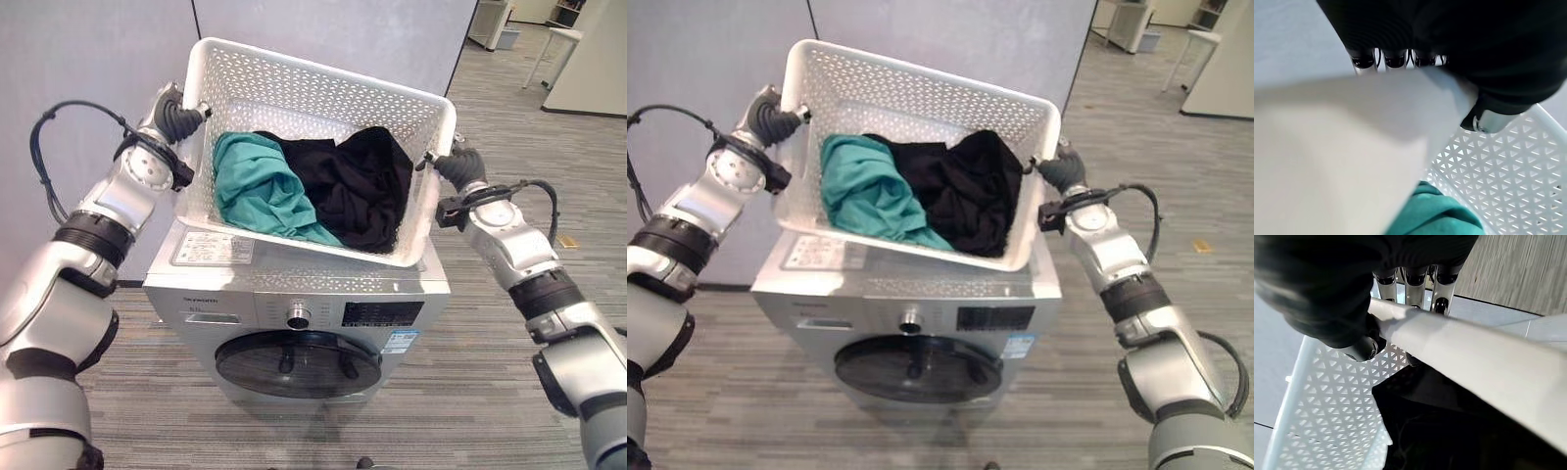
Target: Grab the laundry basket,head to the washer,open it,put in the laundry and shut it.
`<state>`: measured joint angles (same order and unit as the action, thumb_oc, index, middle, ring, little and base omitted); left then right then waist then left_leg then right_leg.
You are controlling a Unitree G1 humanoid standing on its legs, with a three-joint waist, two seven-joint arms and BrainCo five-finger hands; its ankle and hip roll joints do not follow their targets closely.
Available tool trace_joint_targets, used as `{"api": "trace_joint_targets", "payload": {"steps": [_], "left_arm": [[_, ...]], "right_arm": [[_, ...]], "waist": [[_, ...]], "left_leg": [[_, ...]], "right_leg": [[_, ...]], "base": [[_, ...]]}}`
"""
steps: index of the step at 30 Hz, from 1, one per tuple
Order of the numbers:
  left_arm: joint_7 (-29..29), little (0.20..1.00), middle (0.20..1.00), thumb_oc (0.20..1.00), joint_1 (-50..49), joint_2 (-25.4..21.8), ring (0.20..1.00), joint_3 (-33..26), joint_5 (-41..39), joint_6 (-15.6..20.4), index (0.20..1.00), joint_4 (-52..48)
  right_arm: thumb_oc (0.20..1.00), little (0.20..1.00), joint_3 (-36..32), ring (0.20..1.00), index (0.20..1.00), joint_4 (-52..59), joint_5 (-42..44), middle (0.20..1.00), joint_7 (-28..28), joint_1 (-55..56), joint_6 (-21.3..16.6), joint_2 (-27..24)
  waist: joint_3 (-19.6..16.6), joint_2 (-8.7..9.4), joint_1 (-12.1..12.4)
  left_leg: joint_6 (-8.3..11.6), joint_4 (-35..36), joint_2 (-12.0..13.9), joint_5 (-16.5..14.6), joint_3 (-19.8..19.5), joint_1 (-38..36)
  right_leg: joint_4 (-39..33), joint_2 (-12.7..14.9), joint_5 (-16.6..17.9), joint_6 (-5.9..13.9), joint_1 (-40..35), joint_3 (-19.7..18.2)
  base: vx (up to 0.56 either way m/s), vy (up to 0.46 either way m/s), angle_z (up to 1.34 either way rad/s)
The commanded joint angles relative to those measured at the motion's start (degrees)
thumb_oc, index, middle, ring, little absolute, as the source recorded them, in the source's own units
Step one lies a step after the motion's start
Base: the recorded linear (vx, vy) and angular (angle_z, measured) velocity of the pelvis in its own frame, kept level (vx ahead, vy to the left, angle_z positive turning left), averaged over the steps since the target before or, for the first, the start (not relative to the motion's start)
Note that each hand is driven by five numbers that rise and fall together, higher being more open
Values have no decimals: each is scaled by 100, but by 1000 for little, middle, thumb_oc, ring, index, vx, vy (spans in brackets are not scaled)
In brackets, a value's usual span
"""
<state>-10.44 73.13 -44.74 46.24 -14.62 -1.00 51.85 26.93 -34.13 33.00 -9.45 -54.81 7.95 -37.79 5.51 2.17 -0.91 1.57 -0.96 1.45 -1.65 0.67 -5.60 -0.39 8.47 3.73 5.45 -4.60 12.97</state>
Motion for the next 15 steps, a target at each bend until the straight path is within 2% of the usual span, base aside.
{"api": "trace_joint_targets", "payload": {"steps": [1, 2, 3, 4, 6, 7, 10, 15], "left_arm": [[-239, 325, 325, 325, 1139, -122, 325, -7, 152, 187, 325, 641], [-245, 561, 561, 561, 1219, -76, 561, 38, 126, 187, 561, 776], [-248, 918, 918, 918, 1343, -21, 918, 112, 106, 184, 918, 896], [-241, 1000, 1000, 1000, 1446, 22, 1000, 194, 112, 187, 1000, 992], [-222, 1000, 1000, 1000, 1534, 49, 1000, 275, 91, 184, 1000, 1124], [-189, 1000, 1000, 1000, 1698, 119, 1000, 425, 51, 165, 1000, 1384], [-181, 1000, 1000, 1000, 1999, 233, 1000, 714, 72, 148, 1000, 1659], [-197, 1000, 1000, 1000, 2272, 252, 1000, 908, 61, 137, 1000, 1840]], "right_arm": [[589, 589, 117, 589, 589, -524, 107, 589, 157, -689, -136, -242], [693, 693, 206, 693, 693, -732, 95, 693, 160, -851, -129, -210], [1000, 1000, 283, 1000, 1000, -924, 100, 1000, 144, -1036, -121, -185], [1000, 1000, 371, 1000, 1000, -1146, 94, 1000, 135, -1216, -109, -172], [1000, 1000, 470, 1000, 1000, -1404, 101, 1000, 134, -1426, -102, -151], [1000, 1000, 657, 1000, 1000, -1970, 78, 1000, 150, -1837, -49, -77], [1000, 1000, 906, 1000, 1000, -2614, 77, 1000, 166, -2382, 12, 3], [1000, 1000, 1189, 1000, 1000, -3092, 112, 1000, 210, -2941, 29, 8]], "waist": [[-266, -202, 165], [-266, -191, 171], [-266, -186, 173], [-271, -180, 174], [-268, -181, 175], [-277, -179, 184], [-287, -174, 188], [-299, -154, 188]], "left_leg": [[-48, 372, 214, -159, 88, 33], [-43, 378, 216, -154, 92, 36], [-34, 388, 215, -150, 91, 46], [-23, 395, 215, -140, 98, 55], [-19, 397, 215, -134, 96, 67], [-13, 408, 214, -127, 102, 94], [-8, 408, 209, -116, 89, 129], [-22, 438, 174, -118, 85, 120]], "right_leg": [[866, 254, -892, 372, -86, 85], [847, 252, -884, 375, -95, 92], [829, 251, -872, 383, -94, 97], [806, 251, -857, 390, -96, 105], [791, 252, -844, 392, -94, 109], [756, 255, -813, 400, -82, 116], [739, 257, -807, 403, -75, 129], [770, 275, -762, 424, -61, 121]], "base": [[0, 0, 0], [0, 0, 0], [0, 0, 0], [0, 0, 0], [0, 0, 0], [28, 31, 3], [8, 11, 1], [23, 21, 0]]}}
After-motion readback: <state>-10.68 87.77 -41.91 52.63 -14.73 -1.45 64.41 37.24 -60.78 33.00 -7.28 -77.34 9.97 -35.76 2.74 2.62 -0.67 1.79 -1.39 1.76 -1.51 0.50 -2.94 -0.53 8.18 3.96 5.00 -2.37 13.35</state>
